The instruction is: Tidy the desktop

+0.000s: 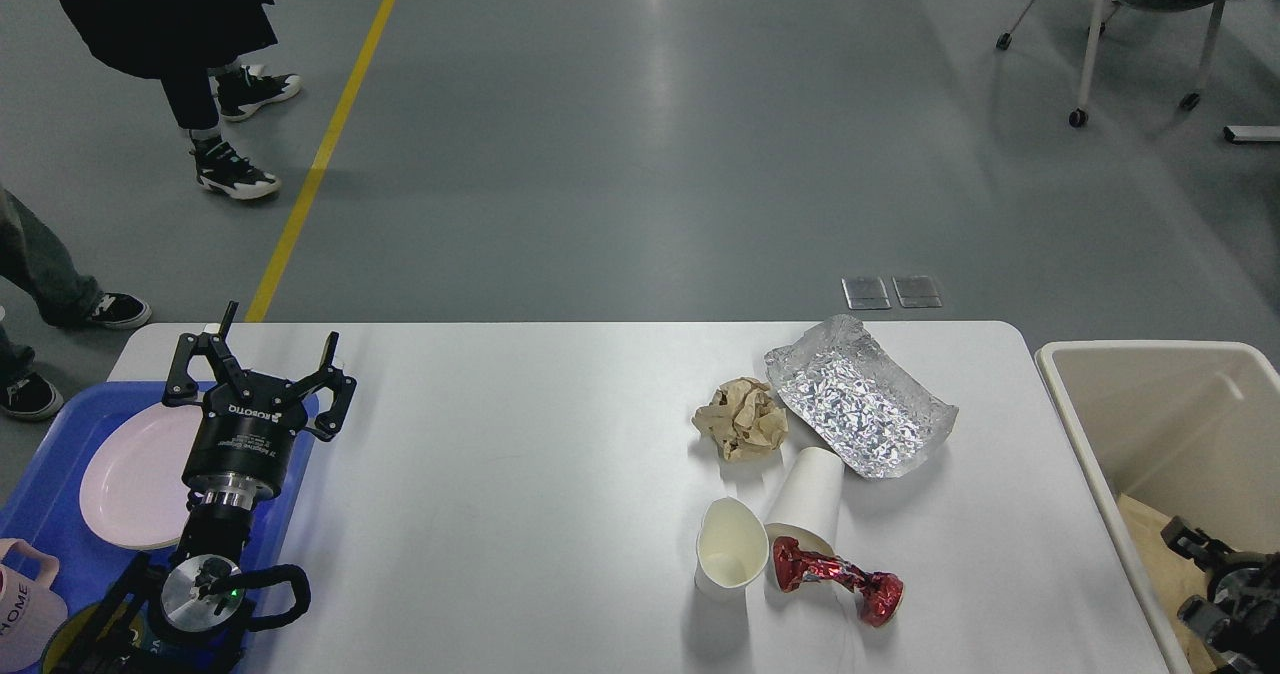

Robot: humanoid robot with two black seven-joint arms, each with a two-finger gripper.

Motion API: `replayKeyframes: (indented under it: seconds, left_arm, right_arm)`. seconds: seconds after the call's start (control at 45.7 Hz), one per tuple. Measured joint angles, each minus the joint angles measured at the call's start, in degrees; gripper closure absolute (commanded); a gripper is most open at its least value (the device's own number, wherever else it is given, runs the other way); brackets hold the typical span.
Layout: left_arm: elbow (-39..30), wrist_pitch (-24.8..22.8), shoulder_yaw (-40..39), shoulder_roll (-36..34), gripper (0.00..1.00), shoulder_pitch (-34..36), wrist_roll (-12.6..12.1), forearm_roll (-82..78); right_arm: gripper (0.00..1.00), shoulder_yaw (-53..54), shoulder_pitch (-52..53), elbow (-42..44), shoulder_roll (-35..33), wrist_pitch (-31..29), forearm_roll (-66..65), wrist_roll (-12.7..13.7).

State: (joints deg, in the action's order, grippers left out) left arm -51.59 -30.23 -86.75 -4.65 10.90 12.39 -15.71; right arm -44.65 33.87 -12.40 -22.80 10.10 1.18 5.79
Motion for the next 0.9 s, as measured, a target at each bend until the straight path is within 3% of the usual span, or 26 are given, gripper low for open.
replayKeyframes:
  seconds: [0.241, 0.46, 0.657, 0.898]
  left_arm:
    - [0.00, 0.00, 0.00, -0.01, 0.04, 0.00, 0.00, 0.00]
    - [0.00, 0.00, 0.00, -0.01, 0.04, 0.00, 0.00, 0.00]
    - [0.00, 0.00, 0.00, 0.00, 0.04, 0.00, 0.00, 0.00]
    - [0.00, 0.00, 0.00, -0.01, 0.04, 0.01, 0.00, 0.00]
  right_arm:
    - [0.00, -7.51, 17.46, -11.78, -7.48, -10.42, -0.66, -0.01]
    - [0.00, -20.10, 39.07, -24.34, -9.13, -20.56, -1.66, -0.02]
    - [0.00, -32.60, 61.60, -38.76, -2.16, -28.89, -1.67, 0.10]
    - [0.00, -33.33, 79.74, -43.42, 9.60, -49.40, -0.75, 0.09]
